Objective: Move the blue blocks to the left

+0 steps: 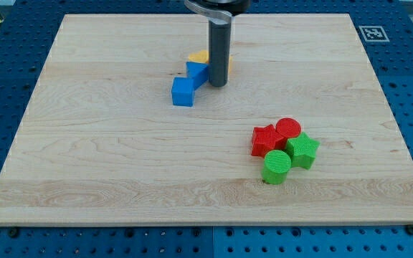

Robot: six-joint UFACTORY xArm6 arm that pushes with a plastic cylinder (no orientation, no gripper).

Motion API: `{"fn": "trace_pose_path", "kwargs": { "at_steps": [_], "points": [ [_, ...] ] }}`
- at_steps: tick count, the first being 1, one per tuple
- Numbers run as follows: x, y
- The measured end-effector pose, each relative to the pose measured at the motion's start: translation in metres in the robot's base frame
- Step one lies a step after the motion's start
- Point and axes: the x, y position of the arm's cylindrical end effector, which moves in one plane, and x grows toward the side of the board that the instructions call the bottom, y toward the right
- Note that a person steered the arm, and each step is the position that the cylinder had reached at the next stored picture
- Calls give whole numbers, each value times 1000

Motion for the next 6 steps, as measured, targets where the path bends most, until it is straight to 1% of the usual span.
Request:
{"fn": "trace_pose_path", "kwargs": {
  "at_steps": [1,3,4,5,6],
  "points": [
    [17,-5],
    [17,-58],
    [17,-54],
    [17,-21],
    [10,-6]
  ]
}}
